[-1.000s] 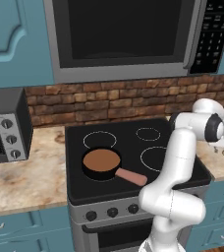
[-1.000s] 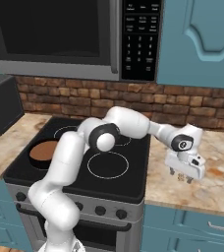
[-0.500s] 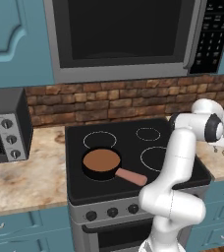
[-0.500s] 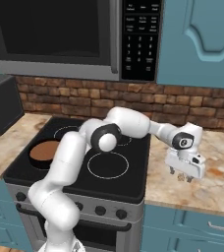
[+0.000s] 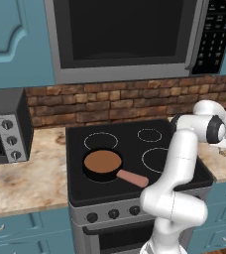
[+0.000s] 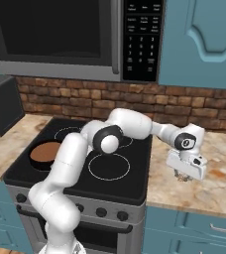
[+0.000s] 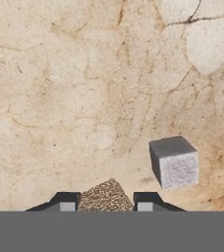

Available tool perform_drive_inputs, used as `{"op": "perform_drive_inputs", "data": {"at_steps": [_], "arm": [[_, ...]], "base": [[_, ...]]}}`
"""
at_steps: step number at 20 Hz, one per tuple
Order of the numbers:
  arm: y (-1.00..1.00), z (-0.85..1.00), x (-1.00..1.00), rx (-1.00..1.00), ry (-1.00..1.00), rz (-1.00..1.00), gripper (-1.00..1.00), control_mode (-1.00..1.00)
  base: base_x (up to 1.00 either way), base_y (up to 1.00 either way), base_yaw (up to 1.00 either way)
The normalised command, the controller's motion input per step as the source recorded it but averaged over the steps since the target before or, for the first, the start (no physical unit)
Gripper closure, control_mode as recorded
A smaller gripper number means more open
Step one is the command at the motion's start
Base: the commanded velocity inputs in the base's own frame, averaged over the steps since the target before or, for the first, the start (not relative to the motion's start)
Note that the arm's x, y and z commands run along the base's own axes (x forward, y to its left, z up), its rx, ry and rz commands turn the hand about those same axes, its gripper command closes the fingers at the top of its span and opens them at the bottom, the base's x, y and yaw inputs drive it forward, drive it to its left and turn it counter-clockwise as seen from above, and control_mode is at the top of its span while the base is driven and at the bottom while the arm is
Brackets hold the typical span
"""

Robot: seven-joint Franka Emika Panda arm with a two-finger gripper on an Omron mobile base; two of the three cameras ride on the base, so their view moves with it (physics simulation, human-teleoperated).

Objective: Pick up the sugar cube(s) and place them in the saucepan with hot chocolate.

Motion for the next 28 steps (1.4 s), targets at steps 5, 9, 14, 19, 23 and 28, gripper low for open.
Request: {"op": "perform_drive_inputs", "data": {"at_steps": [5,9,14,19,23,28], "arm": [[0.00,0.00,-0.10,0.00,-0.01,-0.04,1.00,-1.00],[0.29,0.20,-0.30,0.00,-0.11,-0.01,1.00,-1.00],[0.65,0.63,-0.44,0.00,-0.21,0.00,1.00,-1.00],[0.93,0.49,-0.55,-0.09,-0.10,0.04,1.00,-1.00],[1.00,0.45,-0.63,-0.17,-0.20,0.06,1.00,-1.00],[1.00,0.51,-0.61,-0.19,-0.26,0.08,1.00,-1.00]], "base": [[0.00,0.00,0.00],[0.00,0.00,0.00],[0.00,0.00,0.00],[0.00,0.00,0.00],[0.00,0.00,0.00],[0.00,0.00,0.00]]}}
